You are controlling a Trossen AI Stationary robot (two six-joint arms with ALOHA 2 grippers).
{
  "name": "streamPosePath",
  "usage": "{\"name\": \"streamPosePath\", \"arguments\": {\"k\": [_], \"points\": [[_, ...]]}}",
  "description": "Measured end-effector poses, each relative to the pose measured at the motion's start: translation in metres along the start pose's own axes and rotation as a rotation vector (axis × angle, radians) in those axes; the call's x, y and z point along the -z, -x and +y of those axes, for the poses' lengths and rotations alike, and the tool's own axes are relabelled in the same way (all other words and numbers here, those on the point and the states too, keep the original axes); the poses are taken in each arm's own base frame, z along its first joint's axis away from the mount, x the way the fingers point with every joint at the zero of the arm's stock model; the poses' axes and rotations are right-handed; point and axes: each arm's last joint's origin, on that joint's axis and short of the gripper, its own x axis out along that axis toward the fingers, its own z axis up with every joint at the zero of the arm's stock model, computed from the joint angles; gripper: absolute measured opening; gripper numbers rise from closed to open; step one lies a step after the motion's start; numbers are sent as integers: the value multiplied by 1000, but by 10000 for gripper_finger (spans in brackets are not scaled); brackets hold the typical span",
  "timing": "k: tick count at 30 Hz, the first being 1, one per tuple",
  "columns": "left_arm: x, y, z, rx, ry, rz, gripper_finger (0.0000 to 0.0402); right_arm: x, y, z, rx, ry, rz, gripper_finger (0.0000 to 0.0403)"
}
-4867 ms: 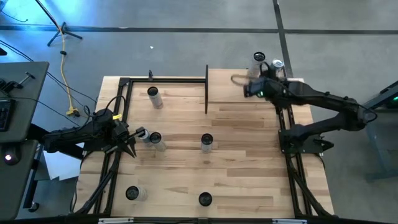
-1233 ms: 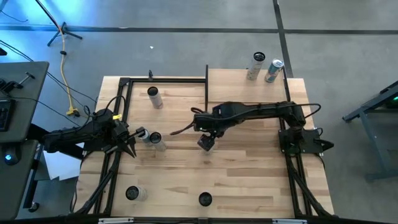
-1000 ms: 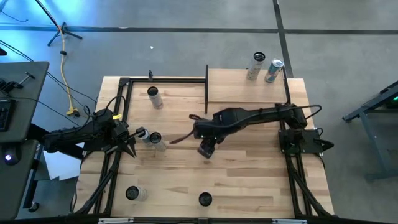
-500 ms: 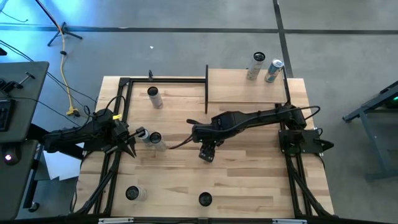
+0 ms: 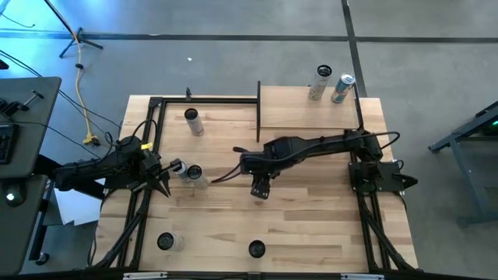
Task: Place canned beverage on shelf
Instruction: Put the top white blue soda can on the shelf
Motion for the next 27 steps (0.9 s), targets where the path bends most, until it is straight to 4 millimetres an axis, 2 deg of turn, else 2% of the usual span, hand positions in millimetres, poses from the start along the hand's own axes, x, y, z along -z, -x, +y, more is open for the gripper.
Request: {"name": "streamPosePath", "arguments": {"k": [3,11,20,27], "points": [[0,0,0,0,0,0,3,0,0,0,7,18,-5,293],[0,0,0,0,0,0,3,-3,-18,-1,19,54,43,293],[0,0,0,0,0,0,3,-5,-19,-9,31,5,55,292],[0,0,0,0,0,0,3,-6,-29,-8,49,-35,82,278]]}}
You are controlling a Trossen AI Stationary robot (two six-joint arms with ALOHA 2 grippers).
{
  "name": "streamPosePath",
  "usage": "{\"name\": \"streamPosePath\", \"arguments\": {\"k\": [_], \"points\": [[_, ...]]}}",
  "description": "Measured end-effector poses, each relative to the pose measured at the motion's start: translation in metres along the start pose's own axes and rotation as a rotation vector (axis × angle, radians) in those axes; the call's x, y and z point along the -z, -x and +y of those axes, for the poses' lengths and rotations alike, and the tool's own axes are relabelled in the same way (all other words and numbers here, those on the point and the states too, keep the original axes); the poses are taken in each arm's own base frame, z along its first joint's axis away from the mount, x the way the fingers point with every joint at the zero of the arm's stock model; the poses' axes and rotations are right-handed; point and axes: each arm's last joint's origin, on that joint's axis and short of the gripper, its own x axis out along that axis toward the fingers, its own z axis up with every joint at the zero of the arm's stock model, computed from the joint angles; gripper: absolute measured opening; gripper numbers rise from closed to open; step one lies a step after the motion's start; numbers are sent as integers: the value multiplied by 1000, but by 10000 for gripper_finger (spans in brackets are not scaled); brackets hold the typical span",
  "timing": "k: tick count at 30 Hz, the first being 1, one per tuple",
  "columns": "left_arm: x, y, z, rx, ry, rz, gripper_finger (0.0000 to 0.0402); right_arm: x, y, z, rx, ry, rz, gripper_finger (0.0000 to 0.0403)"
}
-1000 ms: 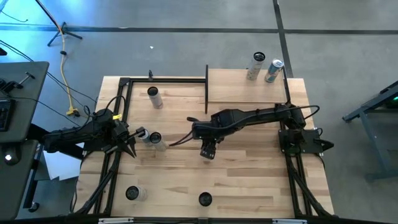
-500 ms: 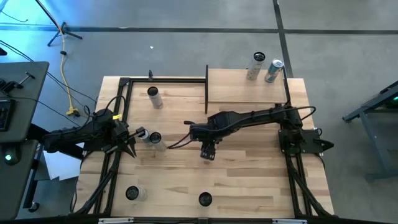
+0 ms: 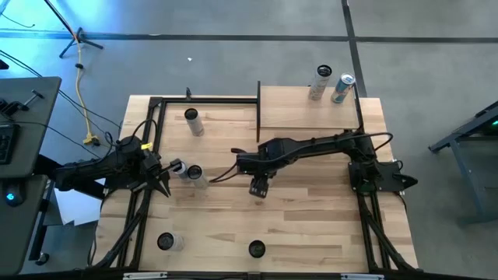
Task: Place canned beverage on shelf
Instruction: Put the top white blue soda can on the shelf
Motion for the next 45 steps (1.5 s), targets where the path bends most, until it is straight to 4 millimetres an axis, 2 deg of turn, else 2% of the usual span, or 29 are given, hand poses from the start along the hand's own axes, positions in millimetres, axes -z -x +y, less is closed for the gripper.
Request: {"name": "streamPosePath", "arguments": {"k": [17,37,45], "points": [[0,0,0,0,0,0,3,-2,-5,1,5,-129,-1,277],[0,0,0,0,0,0,3,-1,-4,1,4,-148,4,277],[0,0,0,0,0,0,3,-1,-4,1,-11,-162,13,247]]}}
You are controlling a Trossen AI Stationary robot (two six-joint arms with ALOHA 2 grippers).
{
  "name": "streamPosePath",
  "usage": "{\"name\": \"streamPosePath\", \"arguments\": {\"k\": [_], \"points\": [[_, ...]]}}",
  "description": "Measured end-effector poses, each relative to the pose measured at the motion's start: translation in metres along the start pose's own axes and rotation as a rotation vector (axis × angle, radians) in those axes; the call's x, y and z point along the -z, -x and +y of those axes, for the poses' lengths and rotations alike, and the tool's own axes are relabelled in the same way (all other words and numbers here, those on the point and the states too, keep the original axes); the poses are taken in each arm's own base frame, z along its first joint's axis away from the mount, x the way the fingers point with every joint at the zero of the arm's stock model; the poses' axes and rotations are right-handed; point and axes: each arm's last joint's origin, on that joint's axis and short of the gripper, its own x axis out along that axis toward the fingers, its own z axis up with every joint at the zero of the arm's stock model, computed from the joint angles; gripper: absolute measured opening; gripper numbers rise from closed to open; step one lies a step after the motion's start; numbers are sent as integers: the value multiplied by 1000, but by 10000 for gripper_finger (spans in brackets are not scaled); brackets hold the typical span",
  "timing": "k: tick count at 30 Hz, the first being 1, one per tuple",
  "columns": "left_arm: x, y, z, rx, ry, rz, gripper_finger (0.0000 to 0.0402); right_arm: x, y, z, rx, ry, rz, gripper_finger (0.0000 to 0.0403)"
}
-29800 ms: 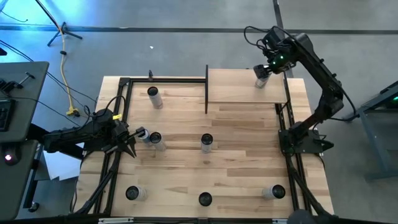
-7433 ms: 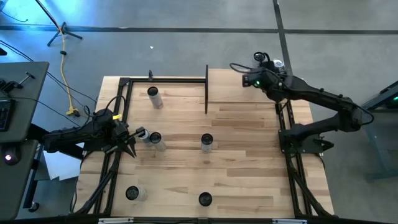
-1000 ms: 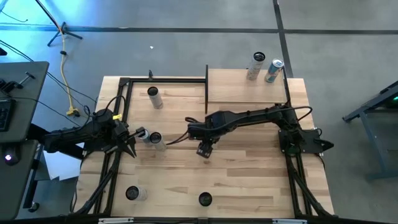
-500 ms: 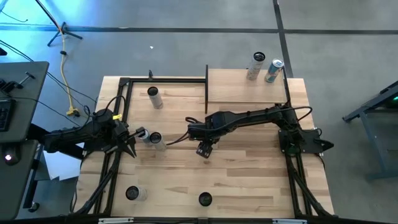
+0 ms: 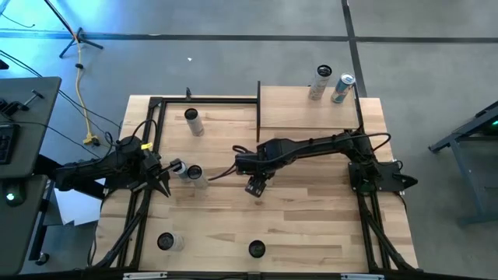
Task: Place canned beverage on shelf
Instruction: Put the top white blue soda can on the shelf
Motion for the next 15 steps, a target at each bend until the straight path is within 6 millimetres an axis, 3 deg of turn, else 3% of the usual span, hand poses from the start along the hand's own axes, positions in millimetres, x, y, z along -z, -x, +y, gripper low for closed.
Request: {"name": "streamPosePath", "arguments": {"k": [7,15], "points": [[0,0,0,0,0,0,3,1,1,0,-24,-143,30,243],[0,0,0,0,0,0,3,6,4,-17,37,-346,150,243]]}}
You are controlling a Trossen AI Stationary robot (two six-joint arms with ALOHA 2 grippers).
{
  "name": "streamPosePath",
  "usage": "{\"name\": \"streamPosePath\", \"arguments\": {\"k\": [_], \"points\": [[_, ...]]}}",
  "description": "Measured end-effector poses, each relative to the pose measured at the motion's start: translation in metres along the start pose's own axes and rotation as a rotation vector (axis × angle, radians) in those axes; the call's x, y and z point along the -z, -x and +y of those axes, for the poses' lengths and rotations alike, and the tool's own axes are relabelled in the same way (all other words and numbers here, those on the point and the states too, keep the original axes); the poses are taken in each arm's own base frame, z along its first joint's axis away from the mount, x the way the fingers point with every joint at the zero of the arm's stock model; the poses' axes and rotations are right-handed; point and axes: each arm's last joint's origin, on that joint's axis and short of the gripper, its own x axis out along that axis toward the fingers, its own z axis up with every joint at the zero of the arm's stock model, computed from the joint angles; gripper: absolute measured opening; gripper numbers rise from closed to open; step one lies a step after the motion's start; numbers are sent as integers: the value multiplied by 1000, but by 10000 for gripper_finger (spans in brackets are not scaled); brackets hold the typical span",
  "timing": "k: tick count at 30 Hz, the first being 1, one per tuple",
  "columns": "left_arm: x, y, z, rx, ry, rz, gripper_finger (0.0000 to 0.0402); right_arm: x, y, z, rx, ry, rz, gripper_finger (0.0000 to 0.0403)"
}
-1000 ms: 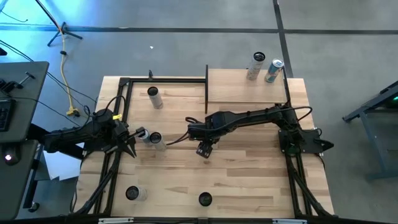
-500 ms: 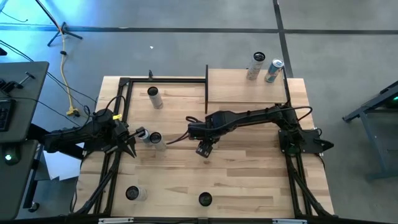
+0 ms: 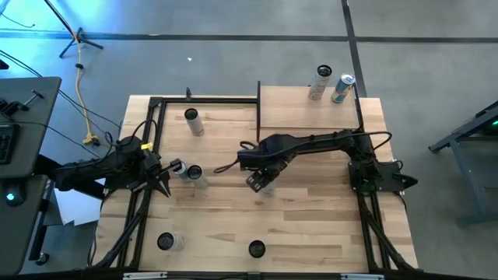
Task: Place canned beverage on shelf
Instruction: Put the top white blue soda can on the shelf
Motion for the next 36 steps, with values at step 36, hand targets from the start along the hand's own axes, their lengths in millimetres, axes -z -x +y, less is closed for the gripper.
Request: {"name": "streamPosePath", "arguments": {"k": [36], "points": [[0,0,0,-1,6,3,3,27,37,-37,142,-50,-169,243]]}}
